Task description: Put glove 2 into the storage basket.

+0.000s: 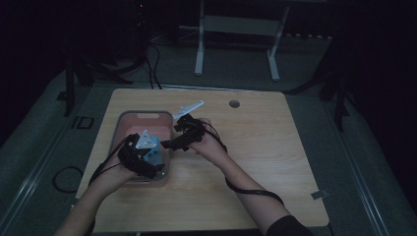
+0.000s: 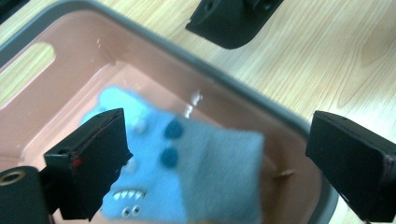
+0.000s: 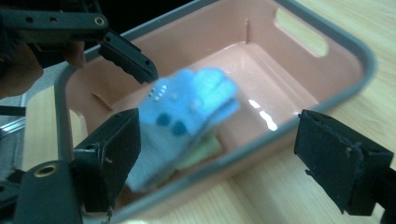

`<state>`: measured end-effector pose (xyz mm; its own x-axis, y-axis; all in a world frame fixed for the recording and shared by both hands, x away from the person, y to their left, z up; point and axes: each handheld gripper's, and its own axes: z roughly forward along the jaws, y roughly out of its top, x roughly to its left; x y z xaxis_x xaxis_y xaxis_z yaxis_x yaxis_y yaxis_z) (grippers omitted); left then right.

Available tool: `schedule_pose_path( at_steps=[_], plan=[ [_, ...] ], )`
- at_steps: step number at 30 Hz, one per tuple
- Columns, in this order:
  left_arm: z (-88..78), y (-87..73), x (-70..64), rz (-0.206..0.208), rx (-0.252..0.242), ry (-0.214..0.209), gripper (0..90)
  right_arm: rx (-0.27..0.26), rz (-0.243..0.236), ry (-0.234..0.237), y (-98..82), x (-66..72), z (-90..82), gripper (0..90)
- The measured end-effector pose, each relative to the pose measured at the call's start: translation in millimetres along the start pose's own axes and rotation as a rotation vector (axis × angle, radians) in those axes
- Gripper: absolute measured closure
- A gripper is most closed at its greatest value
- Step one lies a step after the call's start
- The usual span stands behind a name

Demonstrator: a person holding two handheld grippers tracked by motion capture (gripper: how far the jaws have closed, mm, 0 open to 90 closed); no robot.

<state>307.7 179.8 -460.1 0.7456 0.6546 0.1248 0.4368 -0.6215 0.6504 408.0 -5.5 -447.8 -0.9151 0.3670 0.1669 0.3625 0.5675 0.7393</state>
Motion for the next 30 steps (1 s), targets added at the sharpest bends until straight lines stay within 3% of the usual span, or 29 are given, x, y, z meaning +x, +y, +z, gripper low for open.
schedule_pose_path(
  at_steps=[4, 5, 16, 30],
  plan=[
    [2.9, 6.1, -8.8, 0.005, -0.027, -0.017, 3.6, -0.011, 0.001, -0.011, -9.7, -5.1, -12.5, 14.7],
    [4.4, 9.5, -13.4, -0.003, -0.045, -0.042, 3.4, -0.011, -0.002, -0.013, -12.5, -6.3, -15.1, 14.7],
    [22.8, 24.9, -42.1, 0.025, -0.082, -0.119, 3.4, 0.006, -0.010, -0.027, -49.2, -14.3, -39.0, 14.5],
    [41.4, 48.9, -78.8, 0.137, -0.132, -0.170, 3.4, 0.005, 0.041, -0.057, -102.9, -31.8, -70.5, 14.5]
  ],
)
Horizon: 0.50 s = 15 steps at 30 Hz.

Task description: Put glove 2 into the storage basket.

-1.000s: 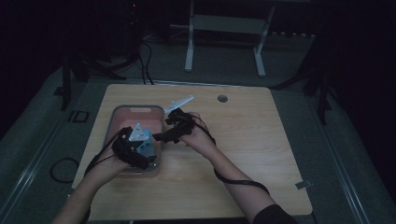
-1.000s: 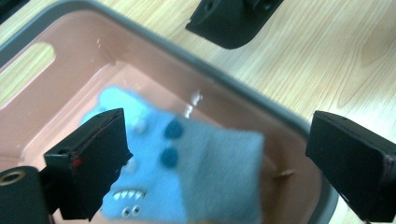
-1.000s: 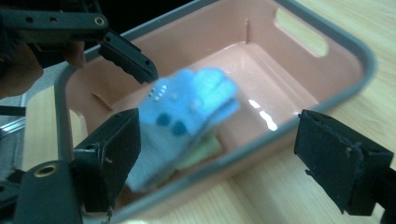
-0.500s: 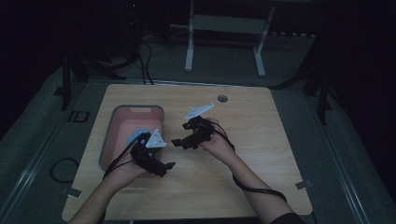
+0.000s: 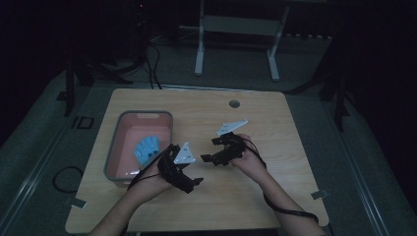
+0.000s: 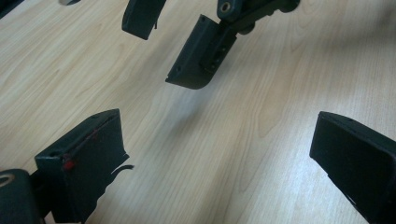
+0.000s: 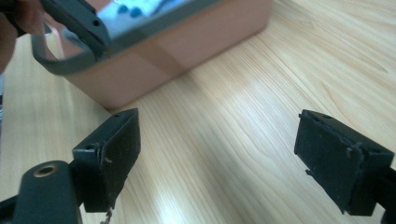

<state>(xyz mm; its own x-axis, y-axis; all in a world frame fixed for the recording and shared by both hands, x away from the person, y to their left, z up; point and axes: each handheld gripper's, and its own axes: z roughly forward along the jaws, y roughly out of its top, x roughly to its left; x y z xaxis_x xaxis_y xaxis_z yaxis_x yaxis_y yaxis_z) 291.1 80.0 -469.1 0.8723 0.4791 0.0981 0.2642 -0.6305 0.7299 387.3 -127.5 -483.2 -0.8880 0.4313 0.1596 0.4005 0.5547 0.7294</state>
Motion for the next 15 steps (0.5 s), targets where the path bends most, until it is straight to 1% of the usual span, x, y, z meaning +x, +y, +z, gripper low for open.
schedule_pose_path(
  at_steps=[1, 3, 4, 5, 7, 9, 13, 15],
  plan=[
    [2.5, 1.2, -1.8, 0.000, -0.007, -0.011, 3.4, -0.001, 0.003, -0.005, -3.5, -1.5, -2.3, 14.5],
    [7.4, 3.5, -4.5, 0.014, -0.001, -0.023, 3.3, -0.002, 0.013, -0.006, -10.1, -3.9, -6.3, 14.5],
    [9.8, 4.3, -5.7, 0.013, -0.002, -0.032, 3.4, -0.004, 0.012, -0.008, -13.5, -5.0, -8.1, 14.5],
    [9.8, 4.3, -5.7, 0.013, -0.002, -0.032, 3.4, -0.004, 0.012, -0.008, -13.5, -5.0, -8.1, 14.5],
    [15.9, 5.6, -8.9, 0.013, -0.005, -0.051, 3.4, 0.002, 0.020, -0.012, -22.5, -7.3, -11.9, 14.5],
    [21.1, 6.4, -11.6, 0.025, 0.007, -0.063, 3.4, 0.006, 0.020, -0.018, -28.2, -8.8, -13.4, 14.5],
    [30.9, 6.5, -17.8, 0.055, 0.013, -0.082, 3.4, 0.004, 0.028, -0.013, -41.3, -11.5, -15.8, 14.3],
    [36.2, 5.2, -19.4, 0.060, 0.019, -0.093, 3.4, 0.004, 0.026, -0.014, -47.5, -12.4, -15.7, 14.2]
  ],
)
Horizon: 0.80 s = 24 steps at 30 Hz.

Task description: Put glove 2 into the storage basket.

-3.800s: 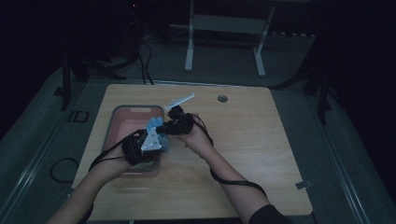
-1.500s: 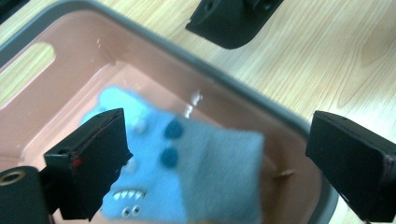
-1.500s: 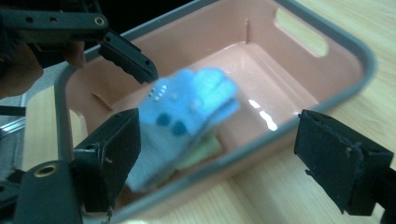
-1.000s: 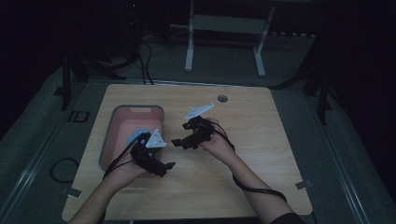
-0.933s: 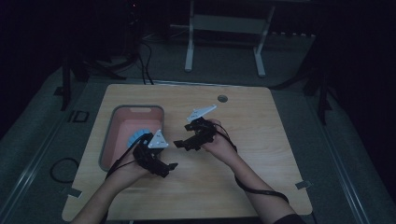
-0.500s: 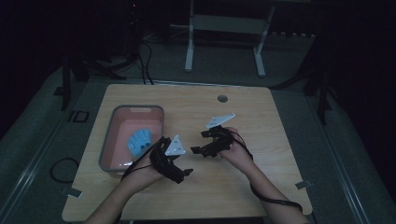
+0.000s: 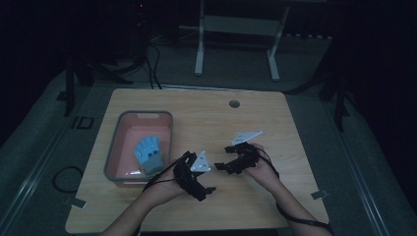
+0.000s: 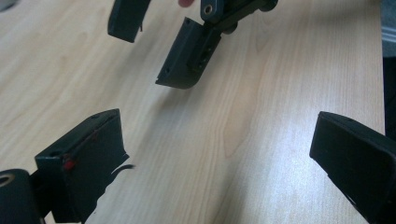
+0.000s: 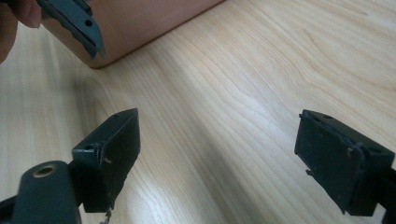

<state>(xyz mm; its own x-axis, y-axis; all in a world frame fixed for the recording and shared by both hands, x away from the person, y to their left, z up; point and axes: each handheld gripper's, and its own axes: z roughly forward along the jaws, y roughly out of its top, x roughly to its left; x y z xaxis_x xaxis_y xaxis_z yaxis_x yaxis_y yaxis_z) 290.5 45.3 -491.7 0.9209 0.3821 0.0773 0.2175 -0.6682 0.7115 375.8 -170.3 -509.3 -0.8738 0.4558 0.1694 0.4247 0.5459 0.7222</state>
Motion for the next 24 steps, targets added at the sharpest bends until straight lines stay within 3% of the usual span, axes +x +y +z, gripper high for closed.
schedule_pose_path(
  at_steps=[15, 24],
  plan=[
    [34.5, -14.1, -13.5, 0.012, -0.011, -0.059, 3.4, -0.003, 0.015, -0.010, -36.1, -3.2, 5.5, 14.0],
    [43.6, -22.2, -18.1, 0.016, -0.014, -0.078, 3.4, 0.001, 0.023, -0.018, -52.9, -5.0, 3.2, 14.0]
  ],
)
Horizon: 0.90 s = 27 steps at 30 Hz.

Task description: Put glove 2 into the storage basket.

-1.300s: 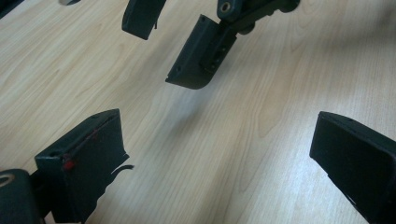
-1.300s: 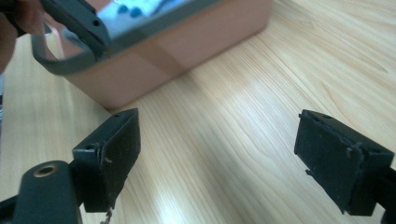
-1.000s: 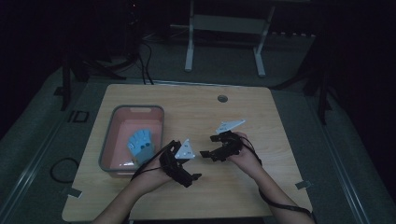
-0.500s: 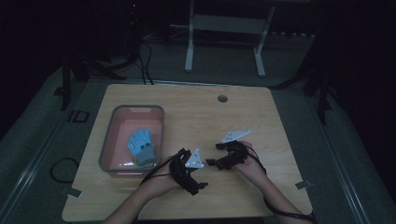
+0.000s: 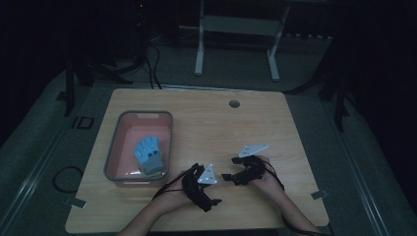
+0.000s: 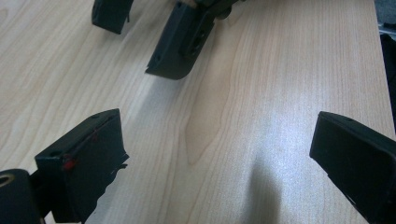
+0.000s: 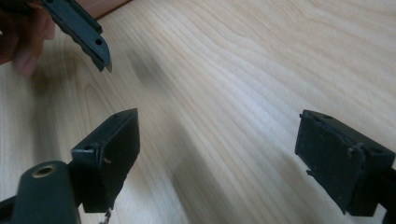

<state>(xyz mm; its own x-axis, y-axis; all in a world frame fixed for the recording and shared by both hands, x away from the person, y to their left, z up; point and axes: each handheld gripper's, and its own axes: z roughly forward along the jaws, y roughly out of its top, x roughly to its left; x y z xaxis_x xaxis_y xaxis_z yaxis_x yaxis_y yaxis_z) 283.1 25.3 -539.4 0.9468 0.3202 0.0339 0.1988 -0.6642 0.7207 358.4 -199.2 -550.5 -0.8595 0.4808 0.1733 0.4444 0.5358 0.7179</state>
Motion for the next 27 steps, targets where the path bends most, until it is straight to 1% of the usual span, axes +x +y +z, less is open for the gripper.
schedule_pose_path(
  at_steps=[2, 7, 9, 11, 14, 16, 19, 22, 25, 26, 27],
  plan=[
    [1.5, -1.8, -1.0, -0.008, -0.007, -0.005, 3.4, 0.013, 0.001, -0.008, -4.3, -0.2, -2.0, 13.9],
    [6.6, -6.3, -3.7, -0.011, -0.005, -0.007, 3.4, 0.020, 0.006, -0.020, -16.0, -3.3, -9.0, 13.9],
    [8.5, -7.5, -4.8, -0.005, 0.002, -0.007, 3.4, 0.019, 0.016, -0.025, -19.7, -4.6, -12.4, 13.9],
    [10.1, -8.5, -5.4, -0.002, 0.010, -0.008, 3.4, 0.014, 0.018, -0.029, -22.3, -6.1, -15.3, 13.9],
    [12.5, -11.0, -6.8, -0.006, 0.004, -0.020, 3.4, 0.006, 0.021, -0.030, -25.5, -7.2, -18.9, 13.8],
    [13.0, -11.9, -8.3, 0.000, 0.005, -0.013, 3.4, -0.003, 0.024, -0.034, -27.7, -8.0, -21.2, 13.9],
    [12.5, -13.4, -8.6, -0.004, -0.009, -0.005, 3.4, -0.020, 0.036, -0.032, -30.2, -8.9, -24.4, 13.8],
    [12.8, -15.5, -8.8, -0.004, -0.010, -0.001, 3.4, -0.023, 0.040, -0.031, -31.3, -9.5, -27.1, 13.8],
    [12.7, -16.6, -8.5, -0.015, -0.014, -0.004, 3.4, -0.025, 0.044, -0.045, -35.0, -12.8, -30.8, 13.8],
    [11.7, -16.5, -8.0, -0.013, -0.025, -0.006, 3.4, -0.027, 0.054, -0.049, -36.1, -14.9, -31.2, 13.8],
    [11.5, -16.6, -7.9, -0.019, -0.029, -0.007, 3.4, -0.028, 0.053, -0.054, -36.1, -15.5, -31.4, 13.8]
  ],
)
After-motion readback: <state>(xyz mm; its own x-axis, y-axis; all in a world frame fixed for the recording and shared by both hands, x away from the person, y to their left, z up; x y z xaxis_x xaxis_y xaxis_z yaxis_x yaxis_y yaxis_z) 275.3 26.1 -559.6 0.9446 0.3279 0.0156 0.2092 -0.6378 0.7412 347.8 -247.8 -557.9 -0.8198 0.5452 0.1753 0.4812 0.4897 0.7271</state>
